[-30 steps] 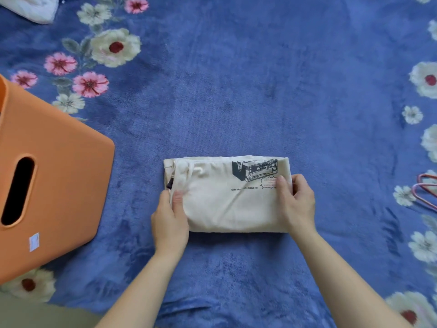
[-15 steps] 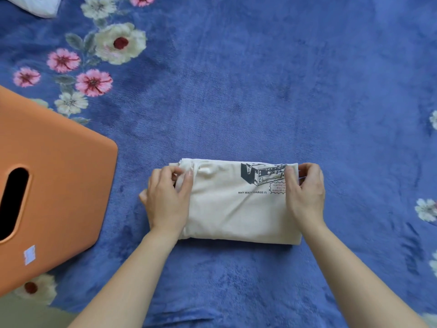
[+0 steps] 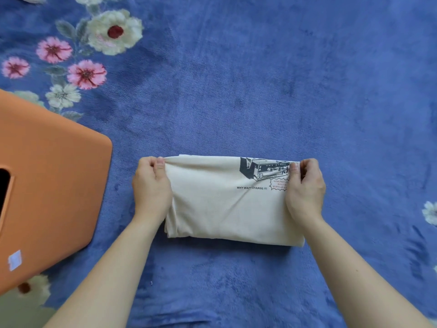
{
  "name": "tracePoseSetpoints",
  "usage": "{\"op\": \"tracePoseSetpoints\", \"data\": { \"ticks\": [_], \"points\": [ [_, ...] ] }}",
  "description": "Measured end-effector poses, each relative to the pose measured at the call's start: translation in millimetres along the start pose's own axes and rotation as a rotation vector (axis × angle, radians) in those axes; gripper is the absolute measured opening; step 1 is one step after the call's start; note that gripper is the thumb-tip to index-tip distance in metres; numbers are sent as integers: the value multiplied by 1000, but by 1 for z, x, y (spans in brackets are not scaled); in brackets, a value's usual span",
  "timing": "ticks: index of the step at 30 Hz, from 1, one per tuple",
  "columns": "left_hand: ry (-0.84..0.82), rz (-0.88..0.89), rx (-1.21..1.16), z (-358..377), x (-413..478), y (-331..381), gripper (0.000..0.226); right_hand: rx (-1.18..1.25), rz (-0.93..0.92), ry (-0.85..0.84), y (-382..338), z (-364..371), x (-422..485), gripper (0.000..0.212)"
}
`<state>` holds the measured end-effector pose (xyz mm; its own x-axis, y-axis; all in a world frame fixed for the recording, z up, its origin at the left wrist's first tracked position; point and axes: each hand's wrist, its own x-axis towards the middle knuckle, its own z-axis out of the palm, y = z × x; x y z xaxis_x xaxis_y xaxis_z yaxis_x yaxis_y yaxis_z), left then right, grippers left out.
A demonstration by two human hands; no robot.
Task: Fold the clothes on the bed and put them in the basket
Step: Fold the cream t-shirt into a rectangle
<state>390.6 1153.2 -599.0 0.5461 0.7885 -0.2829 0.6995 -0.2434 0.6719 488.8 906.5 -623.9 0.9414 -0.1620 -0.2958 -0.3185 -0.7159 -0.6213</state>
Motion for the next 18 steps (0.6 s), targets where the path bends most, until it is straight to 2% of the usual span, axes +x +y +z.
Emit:
{"op": "tracePoseSetpoints", "data": {
  "ticks": [3,9,14,18],
  "points": [
    [-14,-52,-50,9,4,-5,22,0,28,-1,0,3,2,19],
    [84,-93,-184,-2,-26,-13,23,99,59,-12,10,-9,-20,28],
    [62,-135,-140,-11,-101,-45,21,85,141,2,34,-21,-61,26],
    [68,-176,-123,-3,-121,-61,10,37,133,-14,49,-21,-83,31]
  ]
}}
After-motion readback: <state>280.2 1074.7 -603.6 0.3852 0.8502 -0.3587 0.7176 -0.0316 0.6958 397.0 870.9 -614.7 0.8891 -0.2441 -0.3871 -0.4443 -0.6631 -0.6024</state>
